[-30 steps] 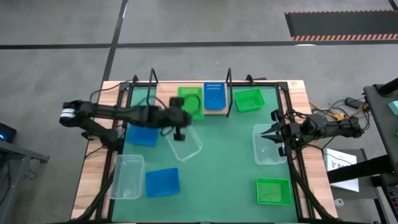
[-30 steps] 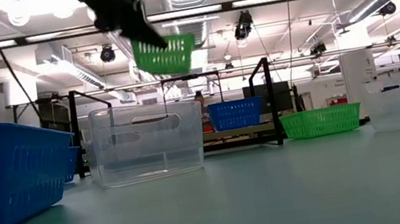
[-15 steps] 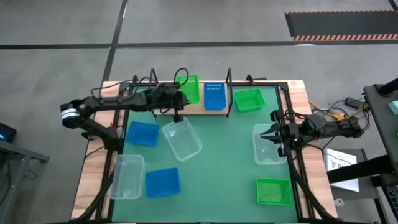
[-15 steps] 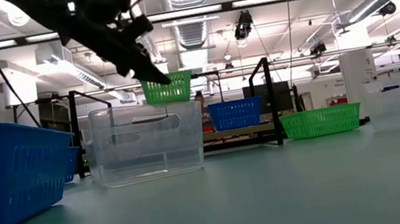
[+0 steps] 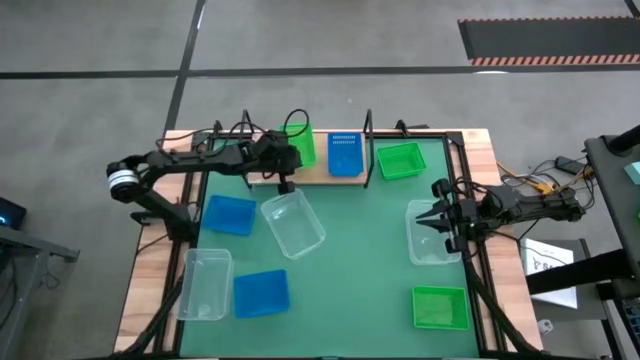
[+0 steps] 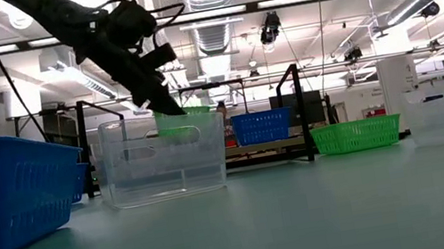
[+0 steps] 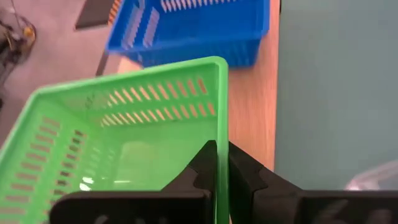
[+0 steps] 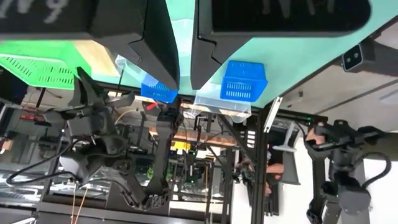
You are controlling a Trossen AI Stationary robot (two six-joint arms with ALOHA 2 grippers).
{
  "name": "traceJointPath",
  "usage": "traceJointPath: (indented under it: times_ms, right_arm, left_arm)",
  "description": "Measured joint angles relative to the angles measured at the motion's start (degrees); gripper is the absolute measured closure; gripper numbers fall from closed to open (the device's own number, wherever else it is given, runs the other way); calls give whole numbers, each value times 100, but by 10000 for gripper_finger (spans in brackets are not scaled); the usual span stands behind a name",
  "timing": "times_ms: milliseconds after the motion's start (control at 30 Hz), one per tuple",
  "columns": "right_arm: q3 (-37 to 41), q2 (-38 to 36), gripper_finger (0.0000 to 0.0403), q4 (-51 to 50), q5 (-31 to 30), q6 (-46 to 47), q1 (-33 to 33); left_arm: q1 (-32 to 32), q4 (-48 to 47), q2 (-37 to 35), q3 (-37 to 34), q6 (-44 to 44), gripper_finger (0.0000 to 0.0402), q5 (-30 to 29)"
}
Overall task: Stack baskets on shelf by color
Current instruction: Put the right green bin on the shelf
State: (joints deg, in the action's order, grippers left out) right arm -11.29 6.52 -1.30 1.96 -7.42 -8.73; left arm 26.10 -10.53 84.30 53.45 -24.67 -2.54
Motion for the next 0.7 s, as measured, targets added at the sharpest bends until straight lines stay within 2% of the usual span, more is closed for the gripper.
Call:
traceJointPath:
  times_ms: [200,400,567,700]
  right_arm:
    - [2,-2,369,9,0,-2,0]
    - [2,-2,369,11,0,-18,0]
    - [2,-2,369,9,1,-5,0]
    - [2,-2,369,11,1,34,0]
  left_arm:
    - [59,-423,-23,-2,26,394,-132]
    - [59,-564,-80,-2,137,346,-249]
    - [55,-1104,-162,50,220,307,-514]
    - [1,-1336,-369,240,705,288,-534]
